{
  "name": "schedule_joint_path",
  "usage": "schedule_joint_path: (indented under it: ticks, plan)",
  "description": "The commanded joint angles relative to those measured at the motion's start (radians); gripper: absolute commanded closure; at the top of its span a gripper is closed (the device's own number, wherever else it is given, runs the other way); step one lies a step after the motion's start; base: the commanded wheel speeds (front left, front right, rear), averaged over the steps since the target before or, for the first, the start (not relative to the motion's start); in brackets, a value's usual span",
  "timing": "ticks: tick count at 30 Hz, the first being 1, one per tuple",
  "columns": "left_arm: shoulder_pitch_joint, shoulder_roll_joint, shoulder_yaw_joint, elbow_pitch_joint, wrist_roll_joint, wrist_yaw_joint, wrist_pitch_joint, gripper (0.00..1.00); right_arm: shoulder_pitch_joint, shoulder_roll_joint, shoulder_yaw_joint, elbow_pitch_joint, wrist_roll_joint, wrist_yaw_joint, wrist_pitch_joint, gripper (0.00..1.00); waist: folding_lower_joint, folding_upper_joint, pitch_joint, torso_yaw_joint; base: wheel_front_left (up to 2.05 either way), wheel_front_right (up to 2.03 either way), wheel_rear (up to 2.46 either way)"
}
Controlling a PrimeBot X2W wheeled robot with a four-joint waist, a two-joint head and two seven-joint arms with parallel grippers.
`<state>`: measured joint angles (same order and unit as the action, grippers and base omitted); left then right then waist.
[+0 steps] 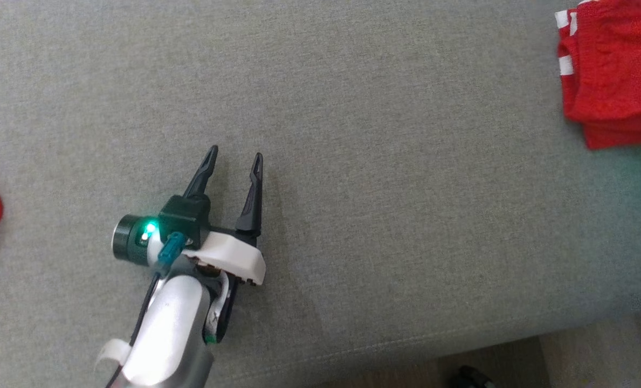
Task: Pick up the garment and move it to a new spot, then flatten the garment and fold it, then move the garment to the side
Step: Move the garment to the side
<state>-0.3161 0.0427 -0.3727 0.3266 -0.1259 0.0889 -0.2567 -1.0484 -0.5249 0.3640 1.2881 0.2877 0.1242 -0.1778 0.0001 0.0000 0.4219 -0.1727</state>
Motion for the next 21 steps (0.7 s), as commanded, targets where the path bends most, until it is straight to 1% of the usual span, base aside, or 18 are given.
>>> schedule_joint_path:
  ticks: [1,7,8,14,16,17,19,21]
  plan:
    - [-0.022,0.008,0.031,-0.025,0.006,0.006,-0.005,0.00,-0.025,-0.045,-0.005,-0.011,-0.014,0.007,-0.018,1.00,-0.0001,0.0000,0.001,0.000,0.00,0.00,0.00]
    - [-0.022,0.008,0.033,-0.017,0.004,0.007,-0.005,0.00,-0.035,-0.063,-0.055,-0.003,-0.049,0.007,-0.034,1.00,-0.0001,0.0000,0.004,0.005,0.00,0.00,0.00]
    - [-0.023,0.008,0.033,-0.015,0.004,0.007,-0.005,0.00,-0.037,-0.065,-0.063,-0.002,-0.058,0.007,-0.041,0.00,-0.0001,0.0000,0.005,0.006,0.00,0.00,0.00]
    - [-0.023,0.008,0.040,-0.007,0.001,0.010,-0.005,0.00,-0.051,-0.055,-0.113,-0.001,-0.099,0.007,-0.071,0.00,-0.0001,0.0000,0.002,0.011,0.00,0.00,0.00]
    - [-0.021,0.008,0.044,-0.007,0.000,0.011,-0.005,0.00,-0.062,-0.055,-0.133,-0.013,-0.128,0.007,-0.079,0.00,-0.0001,0.0000,-0.001,0.012,0.00,0.00,0.00]
    - [-0.020,0.008,0.047,-0.008,0.000,0.013,-0.005,0.00,-0.066,-0.052,-0.151,-0.031,-0.137,0.007,-0.082,0.00,-0.0001,0.0000,-0.004,0.013,0.00,0.00,0.00]
    - [-0.018,0.008,0.056,-0.013,-0.001,0.018,-0.005,0.00,-0.063,-0.033,-0.181,-0.108,-0.167,0.007,-0.083,0.00,-0.0001,0.0000,-0.010,0.015,0.00,0.00,0.00]
    - [-0.014,0.008,0.069,-0.018,-0.003,0.025,-0.005,0.00,-0.045,0.014,-0.225,-0.206,-0.185,0.007,-0.083,0.00,-0.0001,0.0000,-0.021,0.018,0.00,0.00,0.00]
